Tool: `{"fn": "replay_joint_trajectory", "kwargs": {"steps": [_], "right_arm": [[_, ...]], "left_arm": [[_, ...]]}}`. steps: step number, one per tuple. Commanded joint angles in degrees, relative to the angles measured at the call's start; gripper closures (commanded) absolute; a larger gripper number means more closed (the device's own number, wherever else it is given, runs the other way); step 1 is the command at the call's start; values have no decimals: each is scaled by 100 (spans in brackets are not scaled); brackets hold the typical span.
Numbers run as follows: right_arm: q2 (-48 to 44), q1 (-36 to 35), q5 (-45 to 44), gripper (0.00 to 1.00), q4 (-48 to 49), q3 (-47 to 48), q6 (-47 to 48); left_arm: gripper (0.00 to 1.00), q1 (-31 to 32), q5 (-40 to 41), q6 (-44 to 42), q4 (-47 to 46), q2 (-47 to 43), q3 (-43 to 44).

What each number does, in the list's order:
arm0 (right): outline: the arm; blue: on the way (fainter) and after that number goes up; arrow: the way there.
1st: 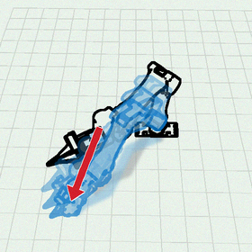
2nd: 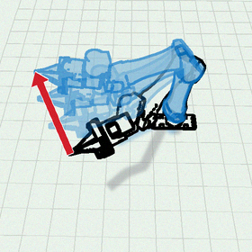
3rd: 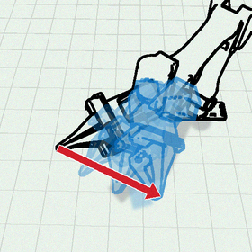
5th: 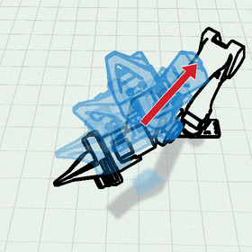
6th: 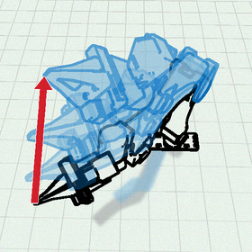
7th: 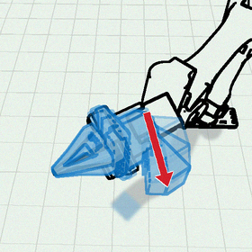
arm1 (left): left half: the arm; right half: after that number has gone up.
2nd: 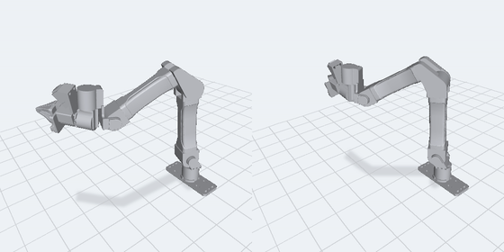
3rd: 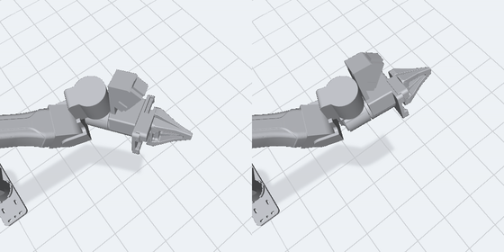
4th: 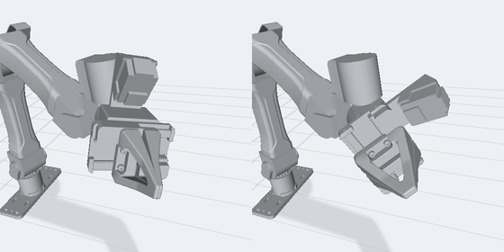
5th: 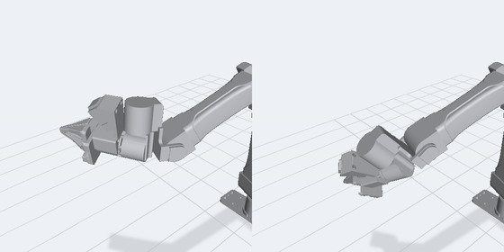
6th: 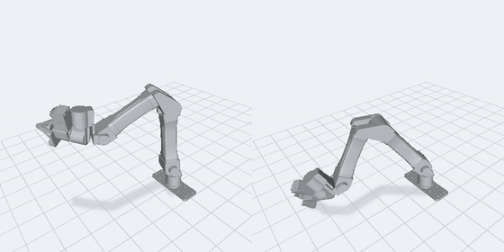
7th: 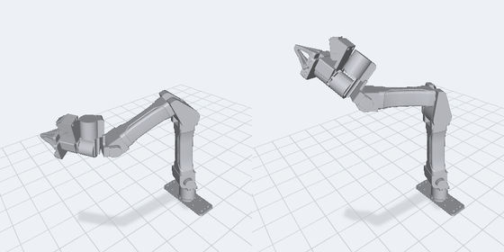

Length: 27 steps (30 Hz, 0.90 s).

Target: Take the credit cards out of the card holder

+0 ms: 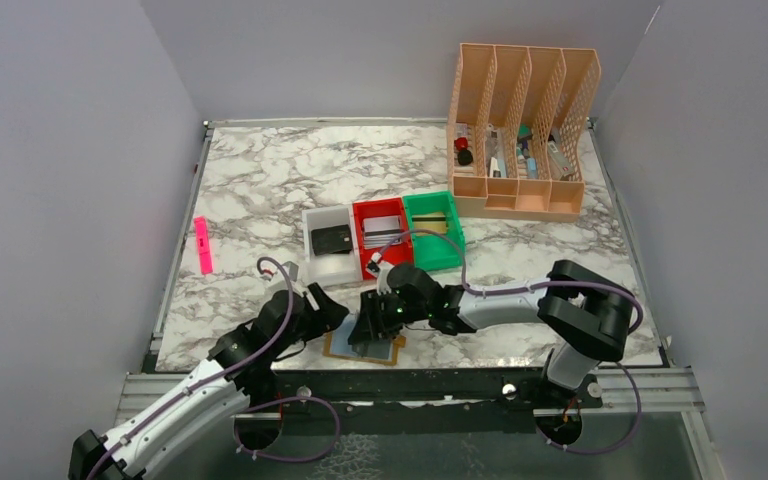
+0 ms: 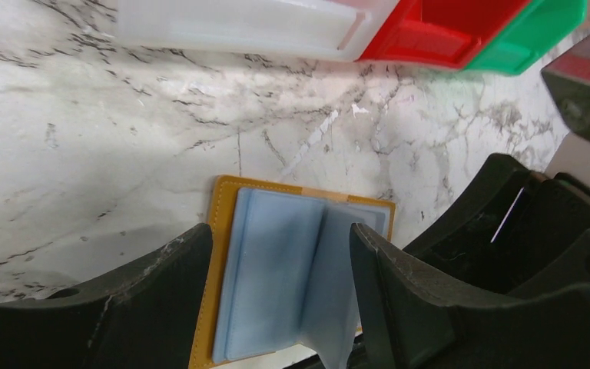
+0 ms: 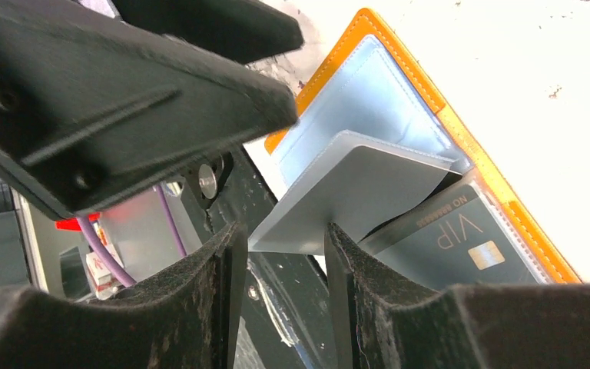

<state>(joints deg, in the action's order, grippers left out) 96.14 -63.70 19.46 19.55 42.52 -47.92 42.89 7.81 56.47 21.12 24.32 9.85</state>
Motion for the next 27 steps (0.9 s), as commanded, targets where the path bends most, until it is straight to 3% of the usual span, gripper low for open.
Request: {"fn": "replay_joint_trajectory", "kwargs": {"steps": [1, 13, 22, 27], "right_arm": [[188, -13, -12, 54, -128, 111, 183], [-32, -15, 188, 53, 67, 9, 405], [-606, -10, -1740, 51, -1288, -300, 316], [-520, 87, -1636, 52, -1083, -679, 114]], "left_arm": [[31, 35, 693, 383, 685, -390, 330], [30, 29, 1017, 493, 1077, -718, 568], [32, 31, 292, 40, 537, -352, 370], [35, 43, -349, -229, -306, 295, 221]]}}
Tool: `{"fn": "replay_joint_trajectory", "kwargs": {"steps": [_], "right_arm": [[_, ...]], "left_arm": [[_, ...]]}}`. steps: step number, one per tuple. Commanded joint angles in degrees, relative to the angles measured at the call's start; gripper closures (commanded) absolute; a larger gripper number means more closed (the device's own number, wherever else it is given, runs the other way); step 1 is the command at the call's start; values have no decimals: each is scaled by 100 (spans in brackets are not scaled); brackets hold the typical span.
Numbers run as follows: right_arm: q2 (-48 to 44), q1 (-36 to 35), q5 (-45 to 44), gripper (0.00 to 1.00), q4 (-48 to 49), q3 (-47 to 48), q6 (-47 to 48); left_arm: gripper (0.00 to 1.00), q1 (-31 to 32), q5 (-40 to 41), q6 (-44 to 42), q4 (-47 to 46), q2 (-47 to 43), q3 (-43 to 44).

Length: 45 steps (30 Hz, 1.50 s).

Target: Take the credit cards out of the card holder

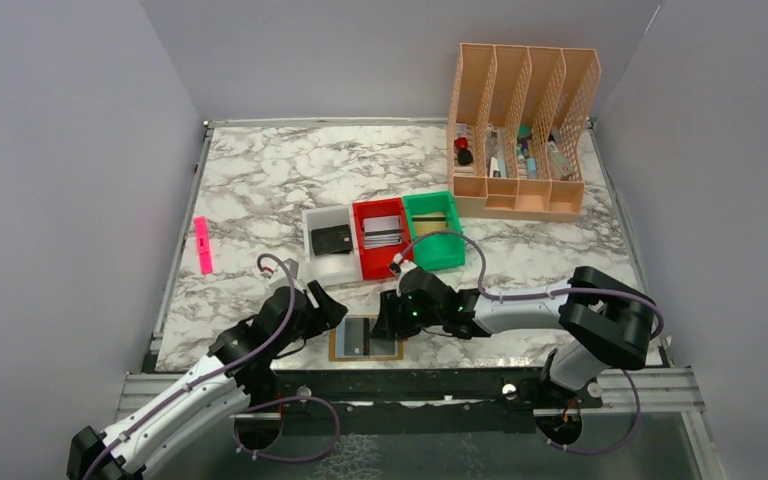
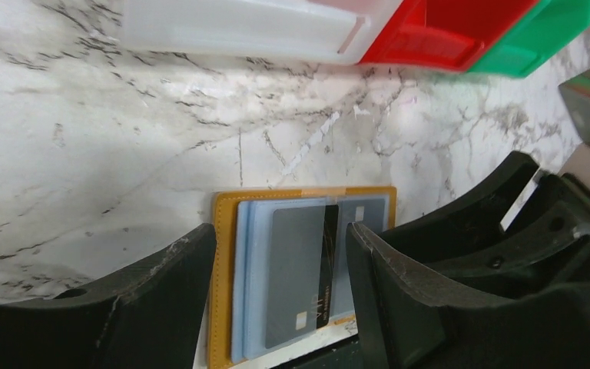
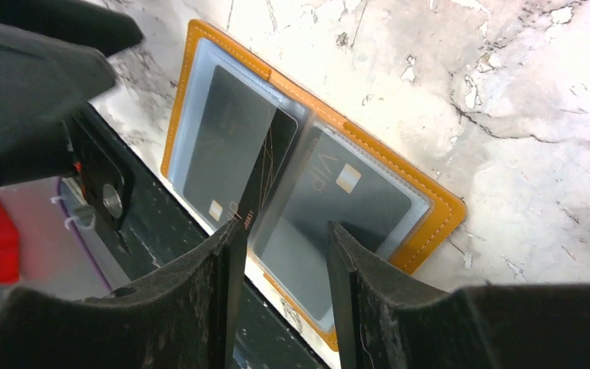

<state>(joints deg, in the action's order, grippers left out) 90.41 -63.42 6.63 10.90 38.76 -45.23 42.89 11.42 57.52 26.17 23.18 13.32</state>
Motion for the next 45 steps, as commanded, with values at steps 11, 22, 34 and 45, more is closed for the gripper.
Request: {"fn": "replay_joint_trajectory", "kwargs": {"steps": [11, 22, 34, 45], "right_arm": [[-248, 475, -680, 52, -410, -506, -167], [-596, 462, 818, 54, 649, -513, -154], [99, 447, 1263, 55, 1448, -767, -942], [670, 445, 1730, 63, 2442, -916, -1467]], "left_arm": [[43, 112, -1600, -886, -1688, 1491, -145], [48, 131, -1595, -834, -1832, 1531, -313], [50, 131, -1547, -821, -1803, 1491, -313], [51, 130, -1522, -817, -1767, 1500, -296]]}}
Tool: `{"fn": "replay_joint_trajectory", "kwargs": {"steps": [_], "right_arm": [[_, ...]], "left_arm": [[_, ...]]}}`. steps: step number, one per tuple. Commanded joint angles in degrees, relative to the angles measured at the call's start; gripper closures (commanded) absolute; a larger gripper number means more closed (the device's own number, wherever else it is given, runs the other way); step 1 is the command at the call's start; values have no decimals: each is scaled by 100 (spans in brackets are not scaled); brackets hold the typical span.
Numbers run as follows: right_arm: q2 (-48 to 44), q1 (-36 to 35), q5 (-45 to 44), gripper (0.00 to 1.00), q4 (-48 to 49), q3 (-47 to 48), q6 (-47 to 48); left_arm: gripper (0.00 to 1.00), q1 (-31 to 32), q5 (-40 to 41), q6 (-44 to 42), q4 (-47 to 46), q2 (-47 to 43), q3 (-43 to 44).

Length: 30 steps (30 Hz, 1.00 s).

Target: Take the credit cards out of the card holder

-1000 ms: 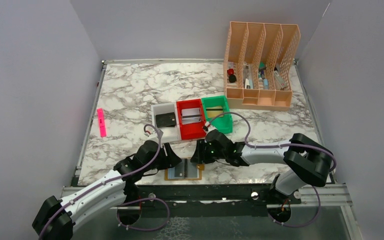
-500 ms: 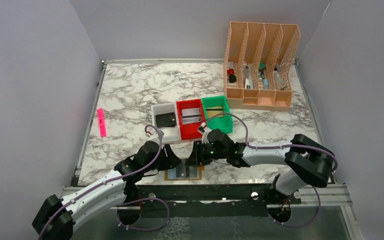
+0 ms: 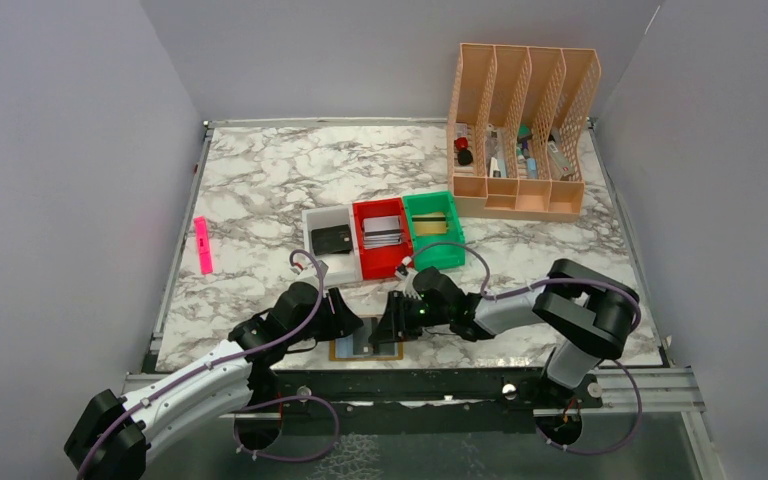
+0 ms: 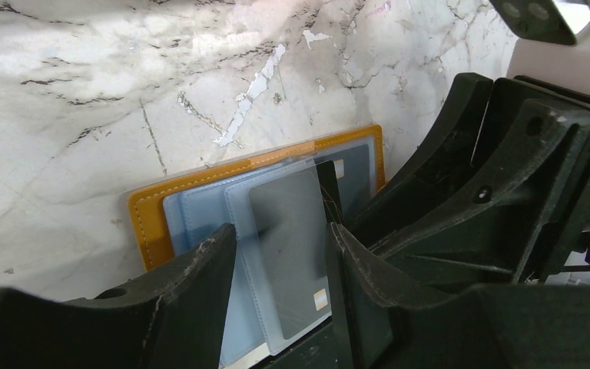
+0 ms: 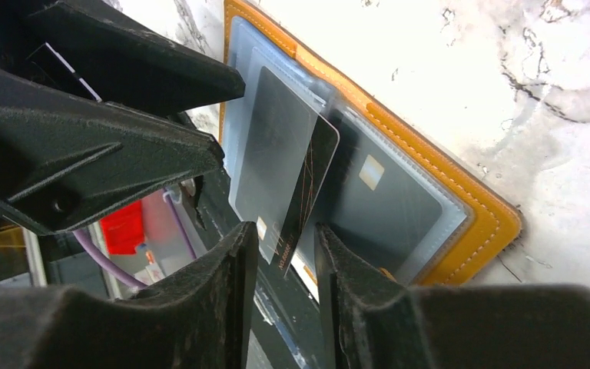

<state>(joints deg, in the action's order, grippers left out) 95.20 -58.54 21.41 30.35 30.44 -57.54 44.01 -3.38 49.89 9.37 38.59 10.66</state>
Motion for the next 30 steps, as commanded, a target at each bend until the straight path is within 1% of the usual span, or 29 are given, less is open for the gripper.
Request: {"fn": "replay_joint_trajectory", "kwargs": {"steps": [1, 9, 14, 18, 23, 30], "right_arm": [[200, -43, 227, 66, 510, -82, -246], [-132, -43, -218, 87, 205, -220, -278], [-127, -41, -151, 99, 285, -271, -283], [-33, -38, -55, 99, 483, -326, -357], [3, -43, -124, 99, 501, -345, -435], [82, -38, -272, 99, 648, -379, -720]], "left_arm": [[51, 18, -34, -43, -85, -46, -28], [51, 20, 41, -7, -32, -102, -37], [51, 22, 65, -1, -33, -105, -29], [49, 20, 76, -3, 52, -187, 21], [45, 23, 181, -12, 270, -433, 206], [43, 26, 15, -102, 342, -562, 387]]}}
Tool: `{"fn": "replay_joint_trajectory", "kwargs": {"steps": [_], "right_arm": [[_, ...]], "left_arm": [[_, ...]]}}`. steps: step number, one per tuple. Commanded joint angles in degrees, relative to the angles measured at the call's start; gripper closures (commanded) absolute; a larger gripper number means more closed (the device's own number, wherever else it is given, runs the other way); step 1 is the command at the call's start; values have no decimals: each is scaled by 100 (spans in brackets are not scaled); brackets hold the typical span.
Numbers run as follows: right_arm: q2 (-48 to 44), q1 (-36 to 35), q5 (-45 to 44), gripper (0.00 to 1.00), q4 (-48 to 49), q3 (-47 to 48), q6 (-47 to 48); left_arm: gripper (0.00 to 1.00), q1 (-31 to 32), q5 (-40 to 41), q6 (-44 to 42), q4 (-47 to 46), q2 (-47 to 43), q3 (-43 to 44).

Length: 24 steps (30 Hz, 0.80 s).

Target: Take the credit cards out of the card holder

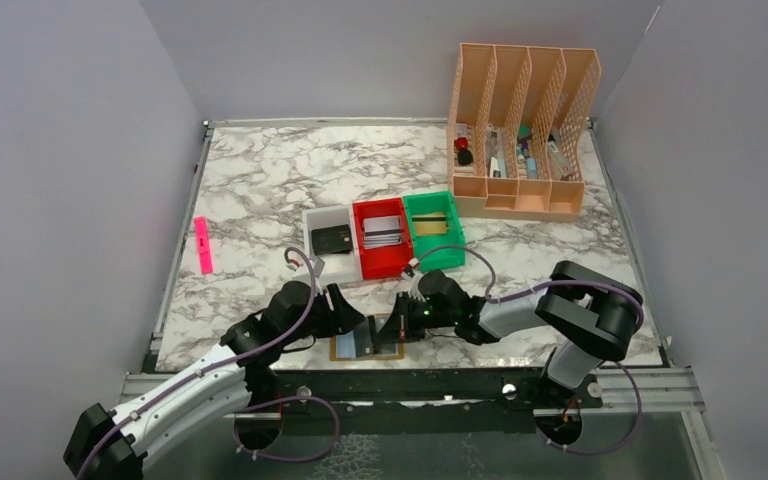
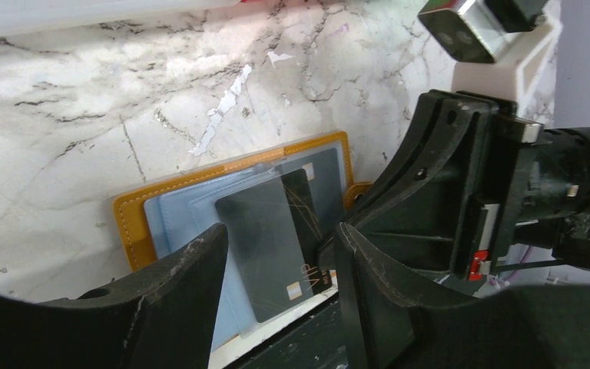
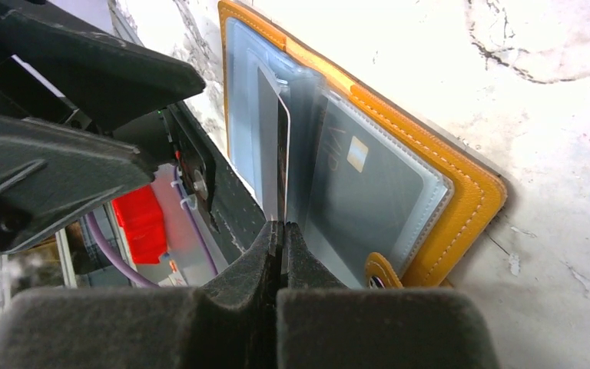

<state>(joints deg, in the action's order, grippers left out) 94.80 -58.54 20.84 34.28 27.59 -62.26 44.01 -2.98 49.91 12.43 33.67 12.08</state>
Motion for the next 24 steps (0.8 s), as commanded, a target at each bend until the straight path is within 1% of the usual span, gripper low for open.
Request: {"fn": "replay_joint_trajectory", "kwargs": {"steps": [1, 8, 14, 20, 24], "right_arm": [[163, -40, -220, 99, 347, -106, -323], [595, -40, -196, 99, 866, 95, -639], [664, -38, -354, 99, 862, 84, -708], [695, -42, -326, 99, 830, 29, -684], [688, -42, -335, 99, 827, -6, -687]], "left_arm": [[43, 27, -53, -126, 36, -45, 258], [43, 29, -205, -166, -17, 158, 212], [43, 29, -257, -162, -98, 314, 135], [44, 34, -385, -118, -492, 692, -33], [46, 55, -251, -117, -445, 941, -30]]}}
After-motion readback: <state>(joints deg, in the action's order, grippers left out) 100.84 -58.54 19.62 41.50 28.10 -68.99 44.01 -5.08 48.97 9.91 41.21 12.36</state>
